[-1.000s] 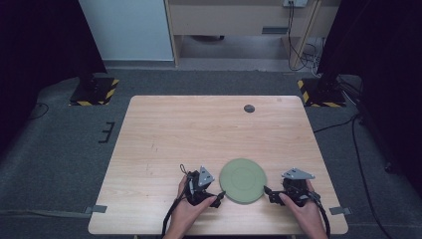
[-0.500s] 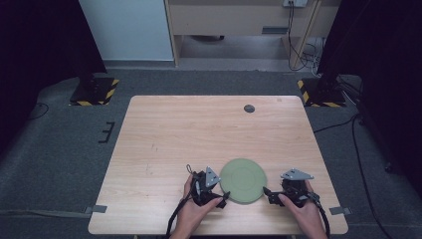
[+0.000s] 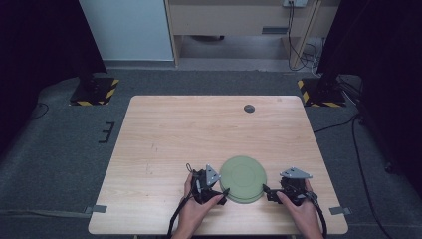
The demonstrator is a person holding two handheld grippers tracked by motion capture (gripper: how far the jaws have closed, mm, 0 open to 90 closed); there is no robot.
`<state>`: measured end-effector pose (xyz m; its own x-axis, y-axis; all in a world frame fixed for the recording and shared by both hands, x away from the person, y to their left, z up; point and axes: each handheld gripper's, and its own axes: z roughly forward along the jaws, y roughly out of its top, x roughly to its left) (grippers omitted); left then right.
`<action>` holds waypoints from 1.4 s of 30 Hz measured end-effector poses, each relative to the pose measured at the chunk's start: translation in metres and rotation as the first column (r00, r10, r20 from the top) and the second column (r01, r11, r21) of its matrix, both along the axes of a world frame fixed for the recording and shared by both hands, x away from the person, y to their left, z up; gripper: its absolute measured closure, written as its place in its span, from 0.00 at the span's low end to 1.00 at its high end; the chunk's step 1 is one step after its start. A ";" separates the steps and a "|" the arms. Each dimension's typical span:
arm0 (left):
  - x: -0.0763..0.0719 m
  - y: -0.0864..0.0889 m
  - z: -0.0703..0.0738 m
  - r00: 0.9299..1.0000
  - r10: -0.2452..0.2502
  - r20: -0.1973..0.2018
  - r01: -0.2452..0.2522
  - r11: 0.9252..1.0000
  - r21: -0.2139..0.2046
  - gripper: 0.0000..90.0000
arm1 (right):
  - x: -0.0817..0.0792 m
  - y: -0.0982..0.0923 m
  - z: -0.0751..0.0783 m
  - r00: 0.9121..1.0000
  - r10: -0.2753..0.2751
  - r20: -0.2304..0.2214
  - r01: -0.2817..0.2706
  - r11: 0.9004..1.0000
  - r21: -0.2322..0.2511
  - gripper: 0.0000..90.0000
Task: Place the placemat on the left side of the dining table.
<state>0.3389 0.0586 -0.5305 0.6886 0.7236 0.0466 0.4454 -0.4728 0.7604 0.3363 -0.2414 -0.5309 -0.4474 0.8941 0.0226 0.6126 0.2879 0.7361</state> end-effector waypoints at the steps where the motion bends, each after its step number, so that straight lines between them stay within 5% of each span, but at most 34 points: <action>1: 0.000 0.000 0.000 1.000 0.000 0.000 0.000 1.000 0.000 0.03 | 0.000 0.000 0.000 1.000 0.000 0.000 0.000 1.000 0.000 0.05; 19: 0.003 -0.001 0.001 0.999 0.029 0.038 -0.031 0.999 0.029 0.08 | 0.002 0.006 -0.001 0.999 -0.027 0.026 0.027 1.000 -0.014 0.03; 42: 0.012 0.002 0.001 1.000 0.013 -0.007 -0.013 1.000 0.016 0.04 | 0.003 0.008 -0.002 1.000 -0.016 0.023 0.016 1.000 -0.003 0.04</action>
